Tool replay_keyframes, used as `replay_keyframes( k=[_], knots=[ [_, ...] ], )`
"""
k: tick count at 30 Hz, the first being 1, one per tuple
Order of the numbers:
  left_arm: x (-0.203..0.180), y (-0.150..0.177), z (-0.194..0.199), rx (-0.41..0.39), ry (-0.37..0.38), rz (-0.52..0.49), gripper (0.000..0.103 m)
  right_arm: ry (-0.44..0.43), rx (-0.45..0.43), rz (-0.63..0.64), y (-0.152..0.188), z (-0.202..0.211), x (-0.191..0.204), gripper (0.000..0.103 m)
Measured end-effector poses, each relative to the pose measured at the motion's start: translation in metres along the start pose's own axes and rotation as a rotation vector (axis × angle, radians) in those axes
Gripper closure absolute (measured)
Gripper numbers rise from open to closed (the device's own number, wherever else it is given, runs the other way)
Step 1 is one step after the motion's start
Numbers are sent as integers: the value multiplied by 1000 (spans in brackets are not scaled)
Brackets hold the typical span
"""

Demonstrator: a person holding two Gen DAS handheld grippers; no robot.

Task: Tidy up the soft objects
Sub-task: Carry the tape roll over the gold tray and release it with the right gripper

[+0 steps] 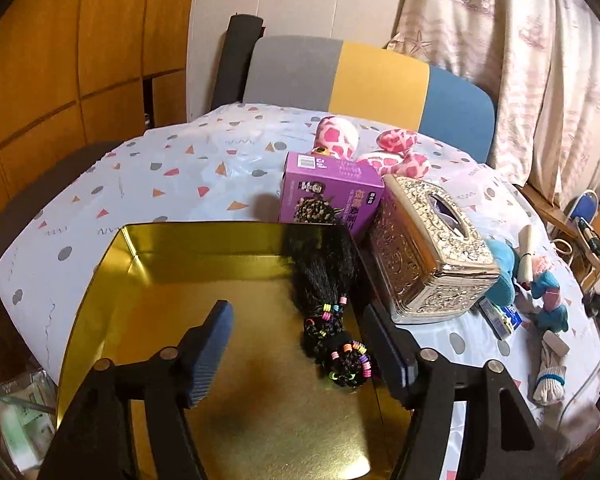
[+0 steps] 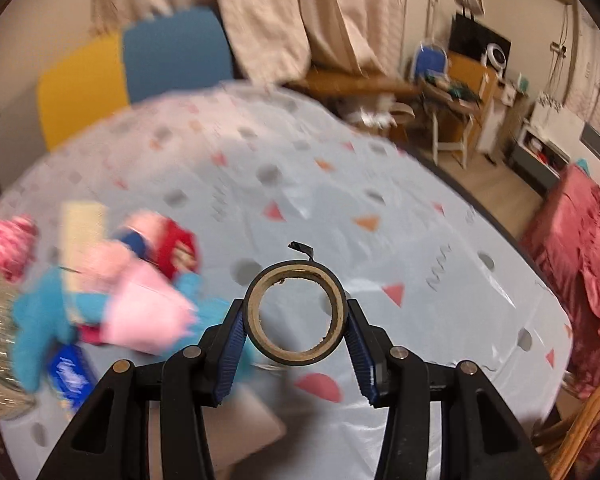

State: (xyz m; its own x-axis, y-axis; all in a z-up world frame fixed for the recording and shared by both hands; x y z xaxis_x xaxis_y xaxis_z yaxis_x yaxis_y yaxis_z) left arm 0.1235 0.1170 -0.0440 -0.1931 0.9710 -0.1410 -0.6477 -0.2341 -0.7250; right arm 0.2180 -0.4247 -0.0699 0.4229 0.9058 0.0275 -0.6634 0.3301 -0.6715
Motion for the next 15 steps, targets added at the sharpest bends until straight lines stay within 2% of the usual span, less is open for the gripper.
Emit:
replay_keyframes(
  k=[1, 4, 7, 11, 15],
  knots=[
    [0, 0, 2, -6, 2, -4, 32, -41, 1, 9, -1, 10, 13, 55],
    [1, -1, 5, -9, 3, -1, 32, -97, -75, 102, -9, 39, 51, 55],
    [2, 0, 5, -9, 3, 6, 31, -204, -80, 200, -5, 62, 100, 55],
    [7, 3, 3, -2, -3, 17, 30, -381, -68, 326, 23, 98, 170, 55],
    [14, 5, 2, 3, -19, 23, 30, -540, -32, 459, 68, 130, 236, 55]
  ],
)
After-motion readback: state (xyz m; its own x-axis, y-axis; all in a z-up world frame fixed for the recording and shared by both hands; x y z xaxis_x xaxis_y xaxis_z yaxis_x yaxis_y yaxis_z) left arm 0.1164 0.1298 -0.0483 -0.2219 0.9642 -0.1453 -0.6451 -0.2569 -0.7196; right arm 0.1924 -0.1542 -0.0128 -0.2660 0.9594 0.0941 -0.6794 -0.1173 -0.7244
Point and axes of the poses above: each gripper's, at about its wrist camera, not at the fingertips, and z roughly against the way its jaws point, x to its left, y to its underside, the point moved 10 cm from there along -z, roughly the way its jaws point
